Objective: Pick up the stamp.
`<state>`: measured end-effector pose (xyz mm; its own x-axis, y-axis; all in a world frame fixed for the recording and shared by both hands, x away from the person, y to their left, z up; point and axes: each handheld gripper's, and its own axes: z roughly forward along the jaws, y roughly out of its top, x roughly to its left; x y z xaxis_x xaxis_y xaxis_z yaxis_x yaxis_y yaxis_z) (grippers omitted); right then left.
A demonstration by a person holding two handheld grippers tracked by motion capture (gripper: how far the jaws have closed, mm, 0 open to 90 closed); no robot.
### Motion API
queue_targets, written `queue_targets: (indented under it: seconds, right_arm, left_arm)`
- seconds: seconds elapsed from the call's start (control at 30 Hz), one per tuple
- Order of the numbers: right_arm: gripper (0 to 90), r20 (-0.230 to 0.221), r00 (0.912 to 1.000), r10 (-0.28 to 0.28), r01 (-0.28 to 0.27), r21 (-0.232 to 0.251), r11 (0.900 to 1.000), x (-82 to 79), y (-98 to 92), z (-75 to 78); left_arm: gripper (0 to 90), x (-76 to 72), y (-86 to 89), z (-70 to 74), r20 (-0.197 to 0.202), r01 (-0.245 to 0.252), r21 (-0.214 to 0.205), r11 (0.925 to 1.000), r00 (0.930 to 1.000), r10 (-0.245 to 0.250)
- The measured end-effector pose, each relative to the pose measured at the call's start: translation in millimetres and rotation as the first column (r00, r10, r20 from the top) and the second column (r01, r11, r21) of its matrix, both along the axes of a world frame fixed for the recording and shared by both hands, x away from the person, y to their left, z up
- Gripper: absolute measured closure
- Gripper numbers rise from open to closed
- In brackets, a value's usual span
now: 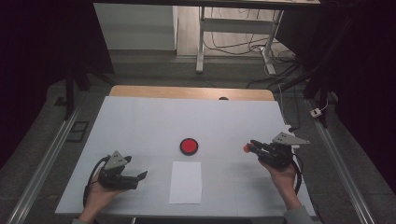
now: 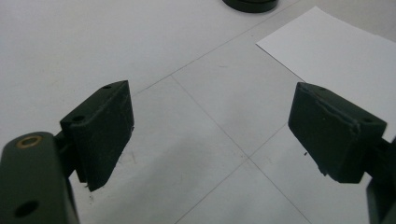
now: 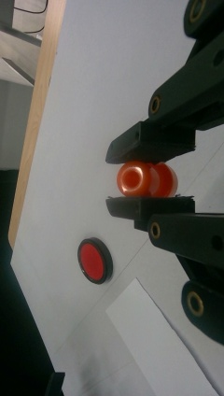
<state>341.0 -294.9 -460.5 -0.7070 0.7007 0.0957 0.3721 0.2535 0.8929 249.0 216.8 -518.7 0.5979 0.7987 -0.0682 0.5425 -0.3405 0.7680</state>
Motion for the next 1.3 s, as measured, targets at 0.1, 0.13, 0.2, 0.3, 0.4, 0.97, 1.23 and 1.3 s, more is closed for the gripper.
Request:
queue_targets:
  seconds: [0.1, 0.13, 0.2, 0.3, 0.4, 0.97, 1.23, 1.3]
  right_arm:
    - [72.7, 0.003, 0.9999, 0.011, -0.011, 0.001, 0.9999, -0.5, 4.7, 0.5]
    - [72.7, 0.002, 0.9999, 0.014, -0.014, 0.002, 0.9999, -0.7, 6.4, 0.7]
    - [72.7, 0.004, 0.9998, 0.021, -0.021, 0.005, 0.9998, -1.0, 10.0, 1.2]
    - [72.7, 0.006, 0.9996, 0.029, -0.029, 0.007, 0.9996, -1.3, 13.6, 2.1]
    - [72.7, 0.012, 0.9991, 0.042, -0.042, 0.008, 0.9991, -1.6, 18.8, 3.9]
    - [72.7, 0.032, 0.9921, 0.121, -0.122, 0.025, 0.9922, -7.4, 52.7, 11.4]
    - [72.7, 0.031, 0.9864, 0.161, -0.162, 0.026, 0.9864, -9.3, 69.2, 11.7]
    - [72.7, 0.031, 0.9839, 0.176, -0.177, 0.026, 0.9838, -9.8, 75.0, 11.4]
  left_arm:
    - [14.2, 0.1, -0.6, 0.1, -0.001, 0.000, -0.001, 1.0000, 1.0000, 0.000]
    - [14.1, 0.1, -0.6, 0.1, -0.001, 0.000, -0.001, 1.0000, 1.0000, 0.000]
    - [13.8, 0.2, -1.1, 0.3, 0.001, 0.001, -0.001, 1.0000, 1.0000, -0.001]
    - [13.5, 0.5, -1.1, 0.3, 0.001, 0.001, 0.000, 1.0000, 1.0000, -0.001]
    - [13.1, 0.6, -1.4, 0.3, 0.003, -0.002, 0.000, 1.0000, 1.0000, 0.002]
    - [12.4, 0.7, -3.1, 1.3, 0.008, 0.002, -0.003, 1.0000, 1.0000, -0.002]
    - [12.4, 0.7, -4.3, 1.0, 0.009, 0.003, 0.000, 1.0000, 1.0000, -0.003]
    - [12.4, 0.8, -4.5, 0.9, 0.009, 0.003, 0.001, 1.0000, 1.0000, -0.003]
